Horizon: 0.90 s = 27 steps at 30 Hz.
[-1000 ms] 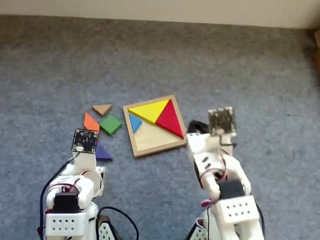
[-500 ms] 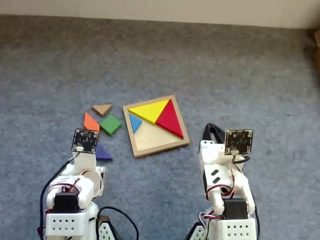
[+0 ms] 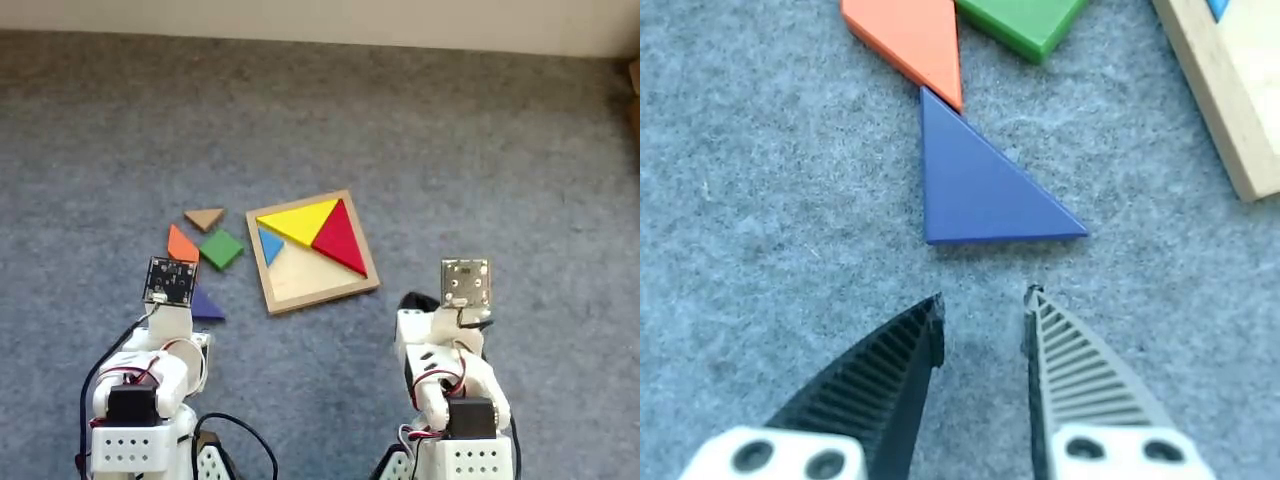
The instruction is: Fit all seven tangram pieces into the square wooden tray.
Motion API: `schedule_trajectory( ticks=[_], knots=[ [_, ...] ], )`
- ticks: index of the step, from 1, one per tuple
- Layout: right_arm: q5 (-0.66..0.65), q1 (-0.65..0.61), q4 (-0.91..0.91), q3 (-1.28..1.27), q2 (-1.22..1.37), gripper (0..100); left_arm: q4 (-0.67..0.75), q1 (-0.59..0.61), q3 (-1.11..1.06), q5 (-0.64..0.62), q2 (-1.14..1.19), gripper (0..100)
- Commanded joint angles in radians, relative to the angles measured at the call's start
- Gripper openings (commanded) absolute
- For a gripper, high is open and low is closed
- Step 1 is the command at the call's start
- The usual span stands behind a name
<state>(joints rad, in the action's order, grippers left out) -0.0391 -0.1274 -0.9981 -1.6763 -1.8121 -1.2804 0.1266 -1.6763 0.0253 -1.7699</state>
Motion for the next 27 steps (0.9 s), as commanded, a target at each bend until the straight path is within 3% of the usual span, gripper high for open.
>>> schedule_trajectory(
  ticks=[1, 9, 27],
  knots=[
    [-0.003, 0.010, -0.079, -0.133, -0.019, 0.5, -0.005, -0.016, -0.019, 0.005, -0.047, 14],
    [-0.003, 0.010, -0.251, -0.133, -0.021, 0.5, -0.005, -0.016, -0.019, 0.005, -0.047, 14],
    [-0.008, 0.012, -0.251, -0.133, -0.022, 0.5, -0.005, -0.016, -0.019, 0.005, -0.047, 14]
  ],
)
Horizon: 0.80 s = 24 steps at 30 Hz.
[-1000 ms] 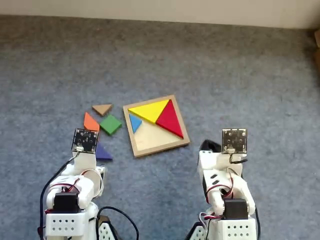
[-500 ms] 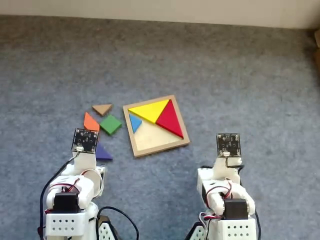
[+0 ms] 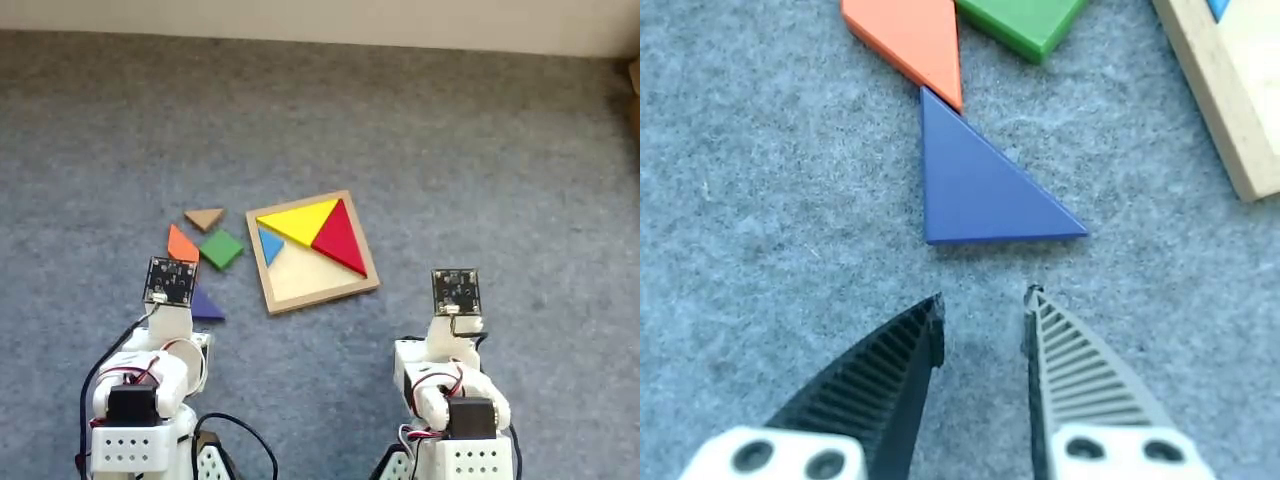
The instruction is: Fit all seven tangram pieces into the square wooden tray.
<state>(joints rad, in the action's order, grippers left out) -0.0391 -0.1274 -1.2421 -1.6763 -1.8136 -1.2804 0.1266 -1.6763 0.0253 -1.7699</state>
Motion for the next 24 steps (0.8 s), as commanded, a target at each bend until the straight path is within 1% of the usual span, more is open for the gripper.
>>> schedule_trajectory(
  ticks=[1, 20, 24],
  knots=[
    [-0.005, 0.012, -0.007, -0.133, -0.021, 0.5, -0.005, -0.016, -0.019, 0.005, -0.047, 14],
    [-0.005, 0.005, -0.008, -0.133, -0.022, 0.5, -0.005, -0.018, -0.019, 0.005, -0.047, 14],
    [-0.005, 0.004, -0.008, -0.133, -0.022, 0.5, -0.046, -0.016, -0.019, 0.008, -0.047, 14]
  ],
)
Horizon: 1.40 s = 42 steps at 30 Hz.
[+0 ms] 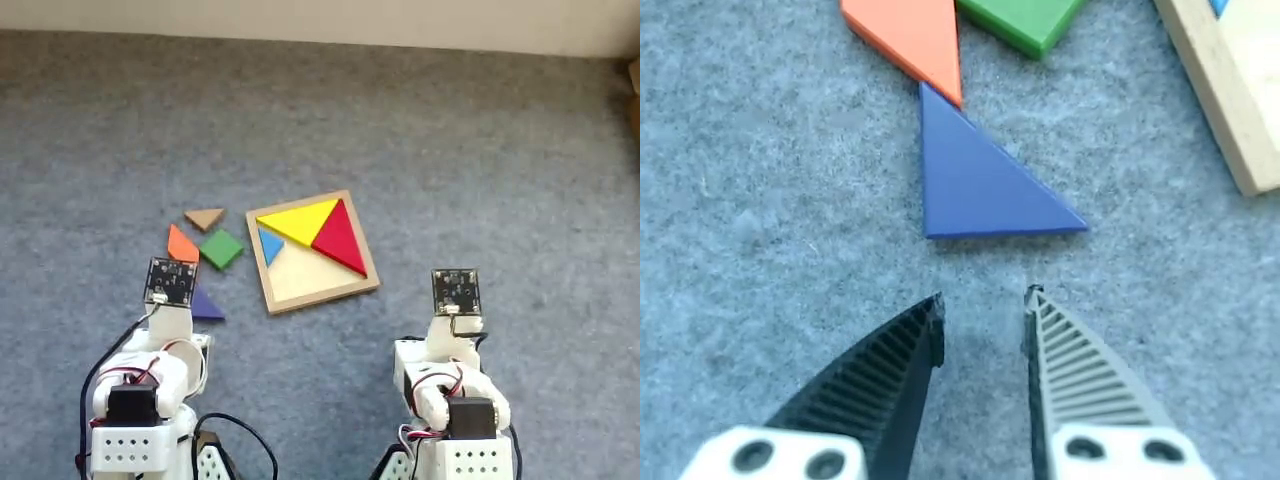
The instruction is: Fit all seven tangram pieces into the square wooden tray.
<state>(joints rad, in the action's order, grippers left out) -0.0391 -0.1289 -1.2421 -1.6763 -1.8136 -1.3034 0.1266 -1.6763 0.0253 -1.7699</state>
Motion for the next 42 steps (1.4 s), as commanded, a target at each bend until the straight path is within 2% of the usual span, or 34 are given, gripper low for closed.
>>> schedule_trajectory(
  ticks=[1, 7, 13, 18, 25, 30, 34, 38, 42],
  knots=[
    [-0.005, 0.005, -0.008, -0.133, -0.024, 0.5, -0.023, -0.012, -0.018, 0.009, -0.047, 14],
    [-0.006, 0.012, -0.008, -0.133, -0.028, 0.5, -0.011, 0.036, 0.068, 0.025, -0.048, 14],
    [-0.009, 0.013, -0.008, -0.133, -0.028, 0.5, 0.110, 0.165, 0.200, 0.347, -0.048, 14],
    [-0.009, 0.012, -0.008, -0.133, -0.028, 0.5, 0.132, 0.159, 0.308, 0.301, -0.042, 14],
    [-0.009, 0.005, -0.008, -0.133, -0.024, 0.5, 0.017, 0.154, 0.427, 0.387, -0.010, 14],
    [-0.009, 0.005, -0.008, -0.133, -0.024, 0.5, 0.012, 0.153, 0.549, 0.427, 0.266, 14],
    [-0.009, 0.005, -0.008, -0.133, -0.025, 0.5, 0.008, 0.077, 0.687, 0.462, 0.550, 15],
    [-0.009, 0.012, -0.008, -0.133, -0.030, 0.5, 0.011, 0.002, 0.788, 0.457, 0.796, 22],
    [-0.009, 0.012, -0.008, -0.133, -0.030, 0.5, 0.014, -0.022, 0.891, 0.457, 1.003, 28]
  ],
)
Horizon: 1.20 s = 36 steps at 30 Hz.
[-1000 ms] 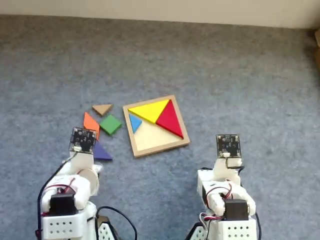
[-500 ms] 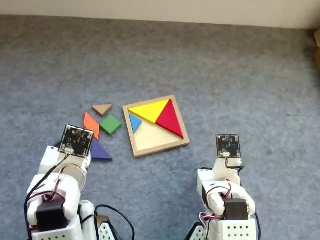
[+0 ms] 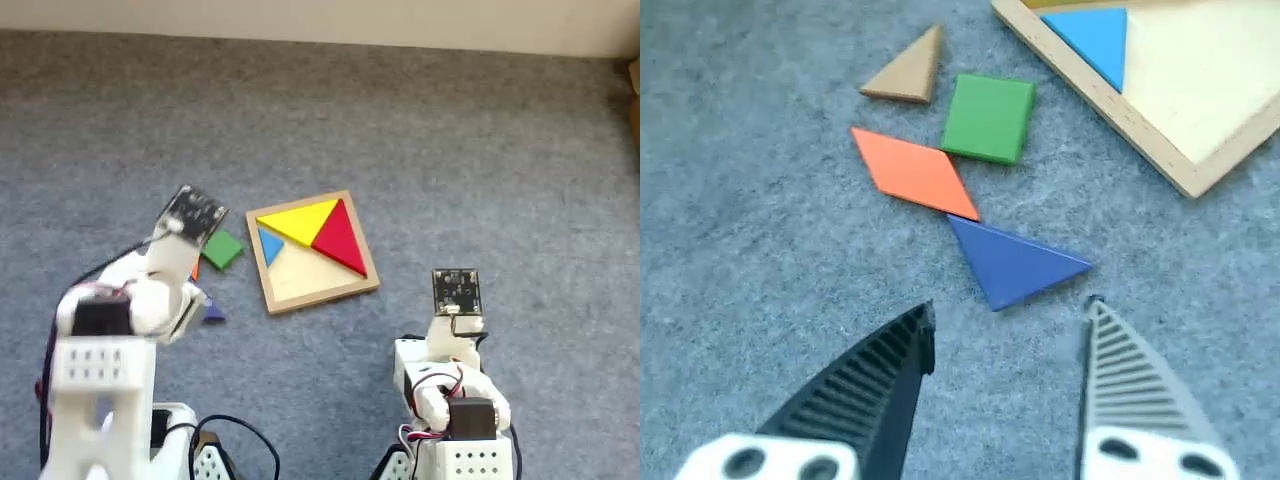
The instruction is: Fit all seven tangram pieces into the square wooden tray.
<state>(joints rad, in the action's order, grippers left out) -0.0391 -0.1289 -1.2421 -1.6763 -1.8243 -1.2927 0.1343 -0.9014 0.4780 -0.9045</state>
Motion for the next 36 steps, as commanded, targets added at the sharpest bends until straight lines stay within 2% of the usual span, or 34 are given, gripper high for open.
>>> schedule_trajectory(
  ticks=[1, 20, 27, 36],
  knots=[
    [-0.009, 0.012, -0.008, -0.133, -0.019, 0.5, 0.003, -0.030, 0.153, 0.005, 0.183, 28],
    [-0.009, 0.013, -0.008, -0.133, -0.021, 0.5, 0.002, -0.081, 0.737, 0.012, 1.049, 28],
    [-0.009, 0.013, -0.008, -0.133, -0.021, 0.5, -0.005, -0.079, 0.828, 0.052, 1.225, 28],
    [-0.009, 0.013, -0.008, -0.133, -0.021, 0.5, 0.003, -0.082, 0.852, 0.049, 1.319, 28]
  ],
)
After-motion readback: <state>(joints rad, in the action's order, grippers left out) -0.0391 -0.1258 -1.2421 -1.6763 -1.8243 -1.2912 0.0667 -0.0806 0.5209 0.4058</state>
